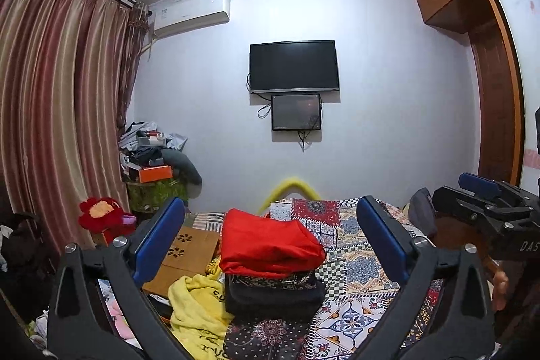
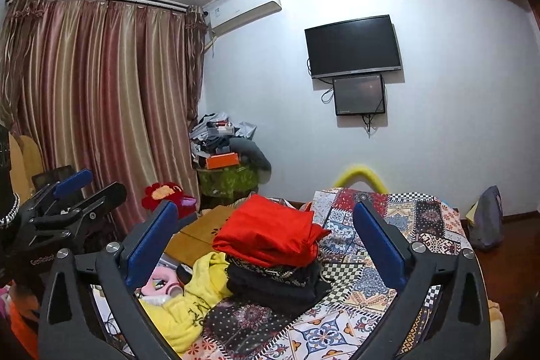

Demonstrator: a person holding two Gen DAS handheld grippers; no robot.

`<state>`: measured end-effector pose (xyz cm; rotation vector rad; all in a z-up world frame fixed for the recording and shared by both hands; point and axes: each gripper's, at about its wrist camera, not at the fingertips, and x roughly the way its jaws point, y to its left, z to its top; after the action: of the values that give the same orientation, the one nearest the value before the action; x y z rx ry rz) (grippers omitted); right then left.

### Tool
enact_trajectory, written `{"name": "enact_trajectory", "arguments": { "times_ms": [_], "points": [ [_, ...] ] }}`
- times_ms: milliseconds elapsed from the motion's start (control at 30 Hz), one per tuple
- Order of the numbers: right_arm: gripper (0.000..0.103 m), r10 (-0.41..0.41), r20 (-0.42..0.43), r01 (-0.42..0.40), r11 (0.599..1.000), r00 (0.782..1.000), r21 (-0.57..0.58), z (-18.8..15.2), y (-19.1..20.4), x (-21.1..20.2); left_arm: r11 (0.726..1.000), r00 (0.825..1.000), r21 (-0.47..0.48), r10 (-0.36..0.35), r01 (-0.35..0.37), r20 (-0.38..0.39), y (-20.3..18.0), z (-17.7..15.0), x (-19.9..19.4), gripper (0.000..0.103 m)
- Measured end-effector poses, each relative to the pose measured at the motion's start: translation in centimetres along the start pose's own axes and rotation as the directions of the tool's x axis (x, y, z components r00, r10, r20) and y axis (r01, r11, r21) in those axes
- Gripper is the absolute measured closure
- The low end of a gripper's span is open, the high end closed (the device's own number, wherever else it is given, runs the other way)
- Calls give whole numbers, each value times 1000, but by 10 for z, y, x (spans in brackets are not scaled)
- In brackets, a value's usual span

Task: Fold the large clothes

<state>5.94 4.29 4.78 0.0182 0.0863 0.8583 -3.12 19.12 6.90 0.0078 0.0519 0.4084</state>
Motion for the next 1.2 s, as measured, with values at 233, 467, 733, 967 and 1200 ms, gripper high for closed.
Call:
{"name": "enact_trajectory", "arguments": {
  "times_ms": [233, 467, 733, 967, 1200],
  "points": [
    [0, -3, -15, 3, 1000, 1000, 2, -2, -1, 1, 1000, 1000, 2, -3, 3, -17, -1, -4, 4, 1],
    [0, -7, -27, 7, 1000, 1000, 9, -2, -3, 2, 1000, 999, -6, -1, 1, -33, 2, -4, 10, 1],
    [0, -12, -35, 12, 1000, 999, 9, -2, -4, 2, 1000, 999, -20, -2, 1, -35, 7, -7, 12, 1],
    [0, -16, -40, 17, 1000, 999, 8, -3, -5, 2, 1000, 999, -22, -1, 0, -44, 9, -8, 16, 1],
    [0, -20, -46, 20, 1000, 999, 9, -3, -5, 3, 1000, 999, -24, -6, 5, -50, 11, -11, 19, 1]
  ]
}}
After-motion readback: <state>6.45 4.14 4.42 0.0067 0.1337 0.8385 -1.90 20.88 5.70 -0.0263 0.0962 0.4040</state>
